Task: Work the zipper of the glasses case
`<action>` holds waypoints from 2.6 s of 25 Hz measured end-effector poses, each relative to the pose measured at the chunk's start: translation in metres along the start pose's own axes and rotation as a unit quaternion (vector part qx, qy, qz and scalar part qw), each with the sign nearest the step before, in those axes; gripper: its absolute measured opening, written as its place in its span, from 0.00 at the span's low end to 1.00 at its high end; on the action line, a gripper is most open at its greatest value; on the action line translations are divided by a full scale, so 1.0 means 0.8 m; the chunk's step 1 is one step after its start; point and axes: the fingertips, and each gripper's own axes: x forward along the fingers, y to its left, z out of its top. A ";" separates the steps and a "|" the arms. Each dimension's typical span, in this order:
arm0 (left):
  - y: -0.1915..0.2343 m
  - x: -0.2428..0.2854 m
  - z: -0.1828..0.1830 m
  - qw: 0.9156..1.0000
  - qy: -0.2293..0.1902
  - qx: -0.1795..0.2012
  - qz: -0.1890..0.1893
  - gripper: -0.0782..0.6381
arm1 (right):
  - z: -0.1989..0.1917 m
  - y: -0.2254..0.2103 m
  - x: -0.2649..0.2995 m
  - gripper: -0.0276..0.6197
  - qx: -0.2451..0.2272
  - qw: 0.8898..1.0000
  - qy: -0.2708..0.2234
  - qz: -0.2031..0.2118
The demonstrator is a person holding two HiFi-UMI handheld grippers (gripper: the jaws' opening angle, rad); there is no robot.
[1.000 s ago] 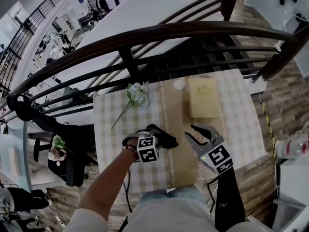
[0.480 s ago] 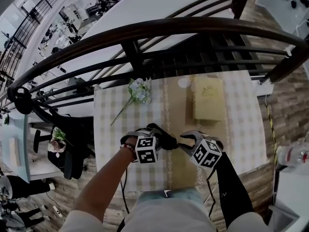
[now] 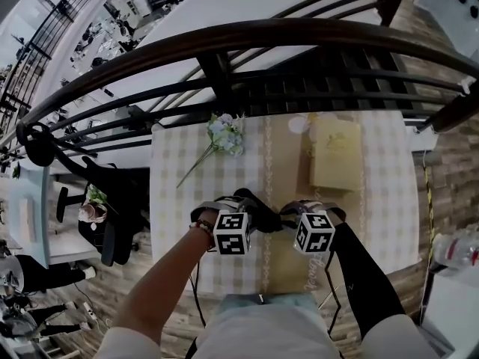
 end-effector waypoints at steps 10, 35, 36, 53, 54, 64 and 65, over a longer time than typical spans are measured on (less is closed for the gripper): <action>-0.001 -0.001 0.001 1.000 -0.004 -0.004 -0.008 0.38 | -0.004 0.009 0.017 0.23 -0.056 0.997 0.029 0.044; -0.002 0.001 0.001 1.000 -0.008 -0.007 -0.014 0.38 | -0.003 0.037 0.009 0.09 -0.037 0.999 0.026 0.027; -0.002 0.001 0.001 1.000 -0.008 -0.007 -0.014 0.38 | -0.002 0.038 0.009 0.09 -0.032 0.999 0.028 0.028; -0.001 0.000 -0.007 0.997 0.023 0.075 -0.025 0.53 | 0.009 0.058 0.022 0.09 0.075 0.997 0.015 0.013; -0.002 0.000 -0.011 0.994 0.035 0.093 -0.035 0.57 | 0.010 0.059 0.022 0.09 0.075 0.997 0.014 0.015; 0.010 0.035 -0.030 0.981 0.096 0.166 -0.038 0.65 | 0.013 0.061 0.018 0.09 0.082 0.996 0.007 0.015; 0.011 0.035 -0.029 0.981 0.098 0.163 -0.036 0.64 | 0.011 0.058 0.017 0.09 0.085 0.996 0.008 0.012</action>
